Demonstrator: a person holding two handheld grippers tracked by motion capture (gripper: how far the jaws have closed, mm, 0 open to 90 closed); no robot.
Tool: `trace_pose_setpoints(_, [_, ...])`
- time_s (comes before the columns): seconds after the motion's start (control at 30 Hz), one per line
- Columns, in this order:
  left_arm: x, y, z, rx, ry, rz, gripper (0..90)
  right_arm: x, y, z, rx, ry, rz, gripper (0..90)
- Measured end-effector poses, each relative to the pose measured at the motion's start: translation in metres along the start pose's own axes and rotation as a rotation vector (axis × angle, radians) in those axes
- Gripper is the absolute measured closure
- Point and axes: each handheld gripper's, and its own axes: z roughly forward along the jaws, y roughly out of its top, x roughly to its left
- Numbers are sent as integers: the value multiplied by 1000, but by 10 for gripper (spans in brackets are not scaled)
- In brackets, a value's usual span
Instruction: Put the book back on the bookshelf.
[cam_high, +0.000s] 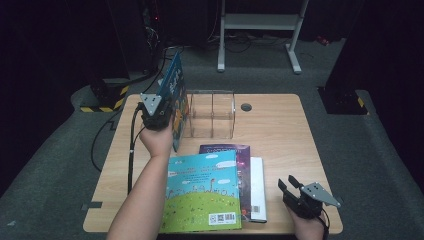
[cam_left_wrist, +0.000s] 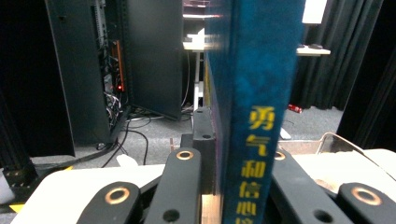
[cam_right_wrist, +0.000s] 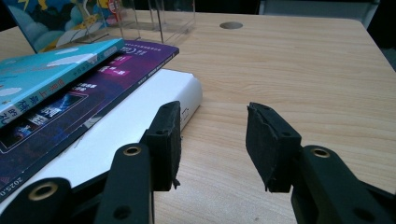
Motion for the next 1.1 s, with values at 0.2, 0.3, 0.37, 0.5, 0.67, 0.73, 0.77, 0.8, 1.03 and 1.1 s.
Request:
trace_pose_setpoints(0.2, [5, -5, 0, -6, 10, -15, 831, 0, 0, 0, 1, -1, -2, 551])
trace_pose_setpoints(0.3, [7, -6, -1, -4, 8, -26, 829, 0, 0, 0, 3, 0, 0, 551])
trace_pose_setpoints(0.37, [8, -6, -1, -4, 5, -28, 827, 1, 0, 0, 4, 0, -3, 550])
trace_pose_setpoints(0.5, [12, -7, -3, -2, -5, -34, 819, 1, 0, 0, 7, 0, -5, 550])
trace_pose_setpoints(0.67, [17, -6, -4, 9, -9, -43, 812, 2, 0, 0, 7, 0, -8, 548])
trace_pose_setpoints(0.73, [18, -6, -4, 12, -9, -45, 809, 2, 0, 1, 8, 3, -9, 548])
trace_pose_setpoints(0.77, [19, -6, -4, 13, -10, -45, 809, 2, -1, 1, 10, 4, -10, 547])
trace_pose_setpoints(0.8, [20, -6, -4, 16, -12, -46, 807, 2, -1, 1, 10, 3, -11, 547])
trace_pose_setpoints(1.03, [25, -3, -3, 39, -13, -51, 790, 3, -2, 3, 16, 5, -13, 544])
trace_pose_setpoints(1.1, [27, -3, -3, 44, -8, -49, 784, 3, -2, 3, 19, 6, -15, 544])
